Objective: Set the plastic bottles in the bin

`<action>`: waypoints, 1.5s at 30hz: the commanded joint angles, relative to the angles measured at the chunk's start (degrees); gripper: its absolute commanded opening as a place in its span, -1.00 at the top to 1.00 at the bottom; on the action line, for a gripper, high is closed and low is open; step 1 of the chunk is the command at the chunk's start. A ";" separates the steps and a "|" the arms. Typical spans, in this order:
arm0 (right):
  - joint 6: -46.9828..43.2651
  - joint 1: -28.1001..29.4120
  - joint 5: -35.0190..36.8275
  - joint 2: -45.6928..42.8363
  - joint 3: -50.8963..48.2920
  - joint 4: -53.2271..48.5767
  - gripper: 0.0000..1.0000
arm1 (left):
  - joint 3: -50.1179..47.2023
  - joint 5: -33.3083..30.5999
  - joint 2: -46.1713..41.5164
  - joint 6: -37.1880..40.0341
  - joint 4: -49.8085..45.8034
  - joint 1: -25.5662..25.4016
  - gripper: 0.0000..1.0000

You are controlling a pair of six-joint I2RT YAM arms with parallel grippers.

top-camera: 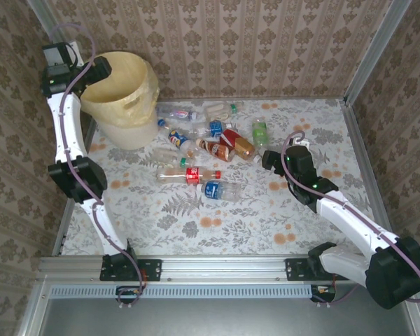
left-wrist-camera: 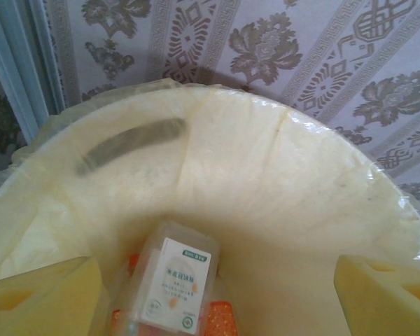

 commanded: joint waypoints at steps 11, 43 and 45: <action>-1.04 -0.25 -5.18 -0.89 -4.08 9.79 -1.00 | -14.19 -3.39 -17.19 0.15 7.38 -10.83 -1.00; -25.32 11.18 -30.05 18.93 4.72 2.99 -1.00 | -66.03 -22.64 -49.27 -18.94 23.75 -26.88 -1.00; -27.40 12.10 -31.99 21.57 6.81 -0.30 -1.00 | -67.81 -23.29 -50.54 -19.66 23.76 -26.16 -1.00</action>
